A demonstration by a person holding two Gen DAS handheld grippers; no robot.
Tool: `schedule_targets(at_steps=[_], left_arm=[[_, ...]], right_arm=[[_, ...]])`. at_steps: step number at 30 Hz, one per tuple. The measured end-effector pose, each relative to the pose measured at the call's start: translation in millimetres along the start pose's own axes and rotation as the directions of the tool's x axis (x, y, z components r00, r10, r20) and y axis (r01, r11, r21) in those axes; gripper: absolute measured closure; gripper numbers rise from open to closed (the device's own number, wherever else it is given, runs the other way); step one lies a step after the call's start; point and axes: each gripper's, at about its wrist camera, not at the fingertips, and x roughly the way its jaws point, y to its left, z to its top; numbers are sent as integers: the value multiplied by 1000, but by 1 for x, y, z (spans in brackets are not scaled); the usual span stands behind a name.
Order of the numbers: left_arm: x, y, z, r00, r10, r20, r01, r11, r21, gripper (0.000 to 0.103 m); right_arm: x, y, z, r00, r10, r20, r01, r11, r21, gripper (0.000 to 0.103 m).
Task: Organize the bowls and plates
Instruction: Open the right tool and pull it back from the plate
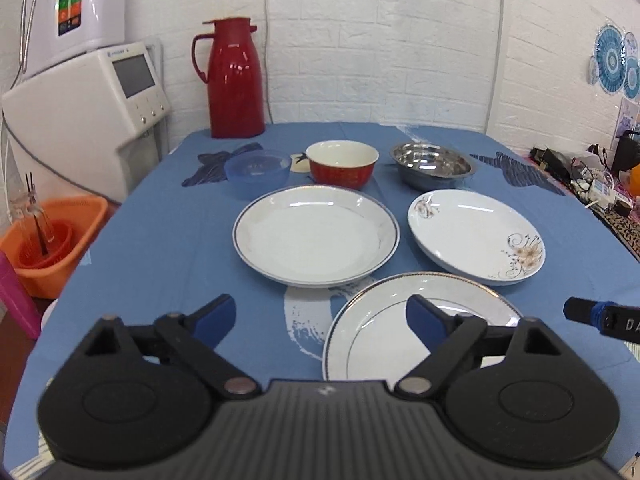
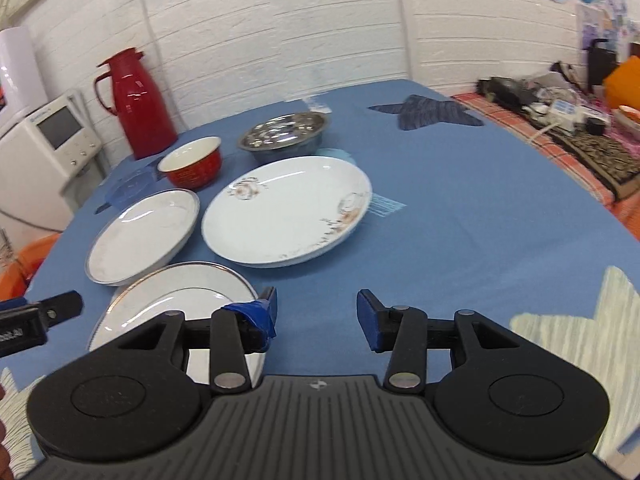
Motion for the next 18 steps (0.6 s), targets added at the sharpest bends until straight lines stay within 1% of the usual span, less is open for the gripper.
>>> schedule_targets(at_steps=[1,3,4,7,9,10,13,15,18], left_arm=[[-7,-6,-1,1000,4,17,-4,1000,10,15],[-21,-14,-5,998,4,60,-3,1000,-7,15],[-29,-18,-7,997,-7,83,8,1000,-13,15],[-50,-33,-14,992,-28,125,25,999,21,15],[-63,-46,-21,991,-45,127,38,997,62,15],[-69,-52,-25,990,-64,123,54,995,81,15],[-84,-68,-41,990,-105,92,94,989,114,14],[-92,-75,-51,990,-117,77,107,987,123,14],[-105,-82,-68,990,-123,74,112,984,135,14]], right_arm=[[-5,-1,-5,1000,-27,15,27,1000,3,75],[-17,-6,-16,996,-49,72,48,999,10,75],[-23,-9,-19,994,-63,86,62,998,15,74],[-39,-18,-24,991,-69,115,64,997,45,74],[-49,-23,-30,984,-86,158,79,995,54,74],[-53,-24,-34,979,-111,172,100,993,68,74],[-62,-30,-43,976,-123,182,107,990,95,73],[-69,-32,-49,975,-136,177,120,988,97,73],[-82,-34,-58,967,-158,201,142,986,90,72]])
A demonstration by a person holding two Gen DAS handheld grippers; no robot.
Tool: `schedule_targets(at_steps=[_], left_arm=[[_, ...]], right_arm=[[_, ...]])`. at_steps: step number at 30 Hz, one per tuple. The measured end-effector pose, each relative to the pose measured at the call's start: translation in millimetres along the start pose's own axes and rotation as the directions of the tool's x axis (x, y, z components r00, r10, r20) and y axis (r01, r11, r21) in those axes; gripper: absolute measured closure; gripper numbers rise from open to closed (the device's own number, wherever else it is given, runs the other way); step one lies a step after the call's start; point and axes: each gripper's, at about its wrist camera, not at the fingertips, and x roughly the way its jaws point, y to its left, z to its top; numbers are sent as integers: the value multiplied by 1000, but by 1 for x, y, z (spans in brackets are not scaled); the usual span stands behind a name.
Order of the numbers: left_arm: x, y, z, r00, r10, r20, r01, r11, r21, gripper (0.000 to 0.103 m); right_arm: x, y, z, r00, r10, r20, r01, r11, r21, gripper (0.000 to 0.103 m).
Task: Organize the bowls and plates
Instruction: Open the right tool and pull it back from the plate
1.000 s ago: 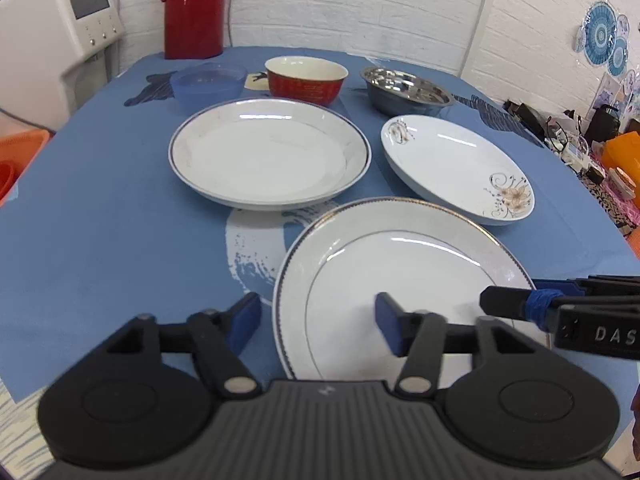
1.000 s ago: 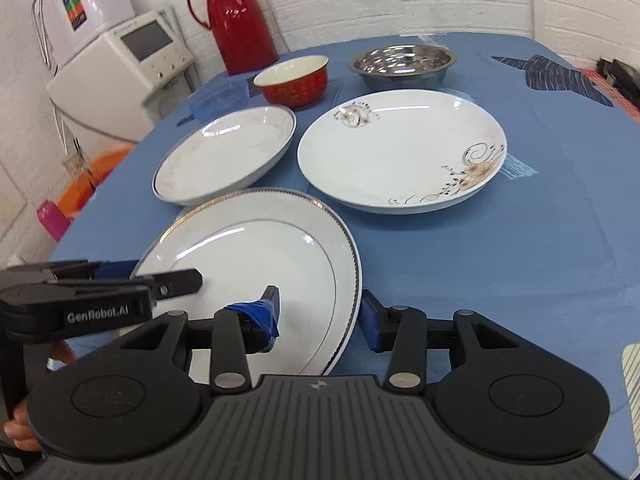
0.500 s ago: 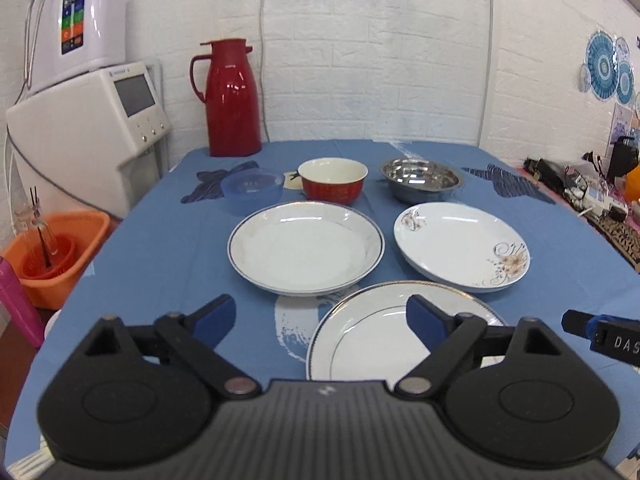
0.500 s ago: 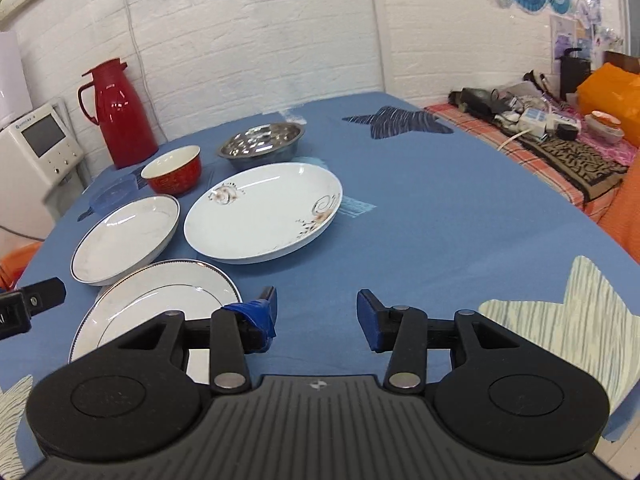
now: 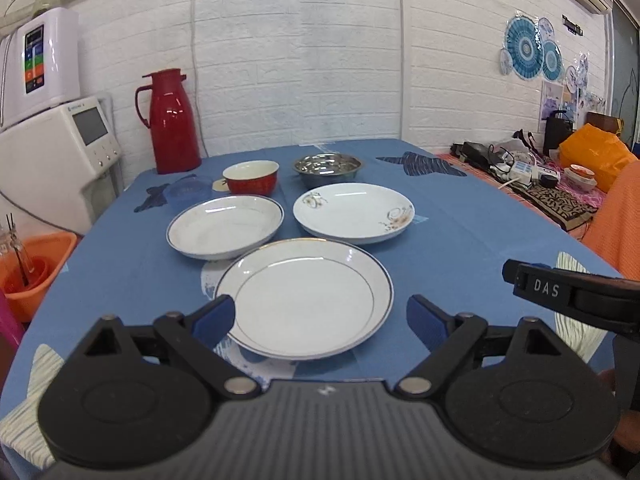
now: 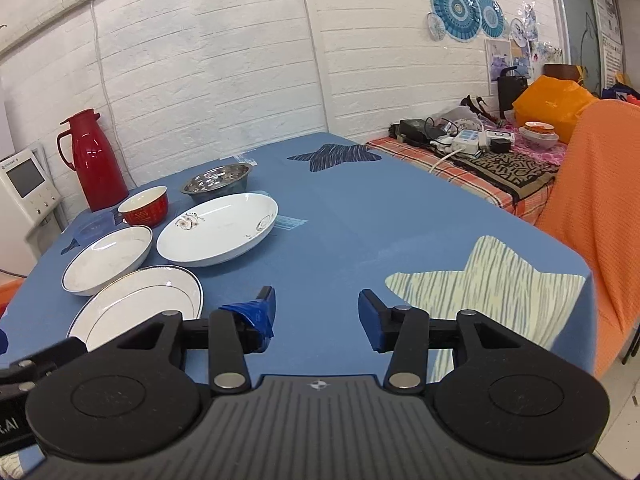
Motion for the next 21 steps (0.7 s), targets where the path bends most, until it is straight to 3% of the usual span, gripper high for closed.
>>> schedule_targets(at_steps=[7,21], left_arm=[[-30,-13,-23,1000,7,26,-8,1000,30,14],[-79,-18,-37,993,54,102,-57,998,26,14]], right_arm=[[-32,-7,-15,998,32,51,-32,999,2,71],[-70,-14,-31,990,99,97,-100,995,6,69]])
